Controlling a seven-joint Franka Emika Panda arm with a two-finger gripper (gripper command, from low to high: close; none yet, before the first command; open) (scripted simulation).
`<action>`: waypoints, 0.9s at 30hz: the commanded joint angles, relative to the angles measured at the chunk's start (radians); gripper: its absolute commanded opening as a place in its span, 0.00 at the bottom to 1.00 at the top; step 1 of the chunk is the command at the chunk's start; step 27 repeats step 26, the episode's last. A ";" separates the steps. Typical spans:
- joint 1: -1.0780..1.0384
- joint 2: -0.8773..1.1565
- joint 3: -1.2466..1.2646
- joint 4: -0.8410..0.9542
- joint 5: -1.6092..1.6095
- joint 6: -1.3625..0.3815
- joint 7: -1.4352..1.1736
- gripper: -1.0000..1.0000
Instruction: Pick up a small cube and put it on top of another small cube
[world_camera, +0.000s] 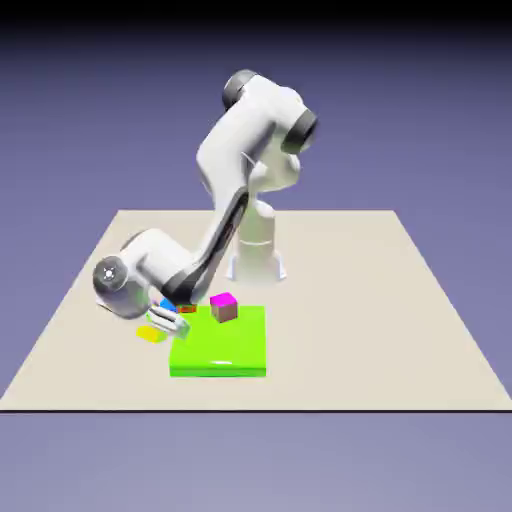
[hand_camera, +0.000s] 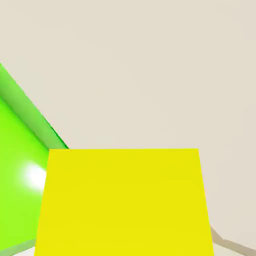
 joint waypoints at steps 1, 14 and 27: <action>-0.036 -0.005 0.006 -0.007 0.015 -0.022 0.013 0.00; -0.507 -0.074 0.077 -0.103 0.246 -0.314 0.169 0.00; -0.613 -0.078 0.077 -0.156 0.338 -0.331 0.196 1.00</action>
